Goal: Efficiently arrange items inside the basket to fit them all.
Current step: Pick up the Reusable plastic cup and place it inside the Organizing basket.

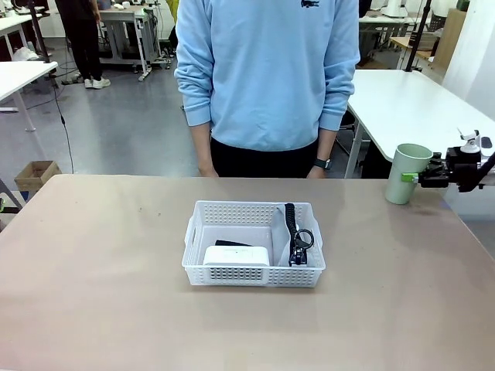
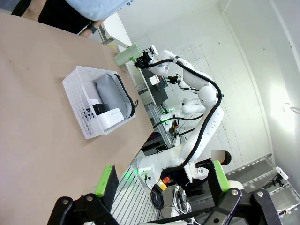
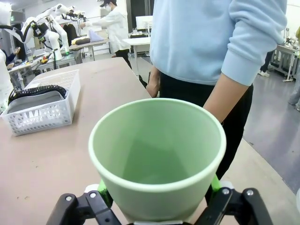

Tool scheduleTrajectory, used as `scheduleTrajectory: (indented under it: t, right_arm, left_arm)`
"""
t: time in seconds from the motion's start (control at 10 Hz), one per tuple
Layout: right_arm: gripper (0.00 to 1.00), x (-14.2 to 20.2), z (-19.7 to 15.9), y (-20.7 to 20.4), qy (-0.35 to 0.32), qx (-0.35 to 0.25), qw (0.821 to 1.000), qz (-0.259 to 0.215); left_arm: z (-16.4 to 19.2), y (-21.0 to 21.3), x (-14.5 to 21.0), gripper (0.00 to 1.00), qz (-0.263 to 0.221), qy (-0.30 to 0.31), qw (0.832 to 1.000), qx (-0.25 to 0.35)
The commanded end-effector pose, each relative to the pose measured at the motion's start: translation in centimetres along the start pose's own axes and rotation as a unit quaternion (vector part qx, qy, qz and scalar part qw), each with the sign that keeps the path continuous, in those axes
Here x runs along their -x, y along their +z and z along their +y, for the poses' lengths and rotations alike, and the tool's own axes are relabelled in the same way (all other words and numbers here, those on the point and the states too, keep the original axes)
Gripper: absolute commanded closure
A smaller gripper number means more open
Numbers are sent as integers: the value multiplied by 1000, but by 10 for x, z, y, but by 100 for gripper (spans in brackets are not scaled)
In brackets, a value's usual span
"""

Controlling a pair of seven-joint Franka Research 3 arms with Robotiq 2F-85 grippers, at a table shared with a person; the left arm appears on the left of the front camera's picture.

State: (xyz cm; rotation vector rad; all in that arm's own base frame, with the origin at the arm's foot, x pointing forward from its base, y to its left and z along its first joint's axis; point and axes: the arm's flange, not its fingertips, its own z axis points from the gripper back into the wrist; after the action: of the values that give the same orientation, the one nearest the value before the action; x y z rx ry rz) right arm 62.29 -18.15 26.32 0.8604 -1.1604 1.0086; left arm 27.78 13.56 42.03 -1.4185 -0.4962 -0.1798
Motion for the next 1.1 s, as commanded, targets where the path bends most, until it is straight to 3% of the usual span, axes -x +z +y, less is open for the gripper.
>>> scheduleTrajectory:
  t: [0.0, 0.1, 0.2, 0.4, 0.6, 0.7, 0.8, 0.9, 1.0]
  right_arm:
    - [93, -39, 18, 9, -26, -3, 1000, -5]
    - [80, -80, 41, 20, 2, -9, 1000, -7]
    - [100, -116, 70, 26, 8, -17, 1000, 11]
    - [100, -151, 137, 31, 19, -77, 996, 37]
    - [100, -144, 205, 37, 60, -121, 989, 64]
    - [30, -136, 239, 41, 82, -139, 984, 75]
    - [30, -121, 269, 46, 97, -137, 982, 89]
    - [46, -106, 272, 46, 86, -63, 989, 101]
    - [46, -131, 244, 41, 67, -149, 984, 75]
  left_arm:
    - [-3, 2, 1, 0, 4, 3, 1000, 5]
    - [-3, 2, 1, 0, 4, 3, 1000, 5]
    - [-3, 2, 1, 0, 4, 3, 1000, 5]
    - [-3, 2, 1, 0, 4, 3, 1000, 5]
    - [-3, 2, 1, 0, 4, 3, 1000, 5]
    - [-3, 2, 1, 0, 4, 3, 1000, 5]
    - [-3, 2, 1, 0, 4, 3, 1000, 5]
    - [-3, 2, 1, 0, 4, 3, 1000, 5]
    - [-3, 2, 1, 0, 4, 3, 1000, 5]
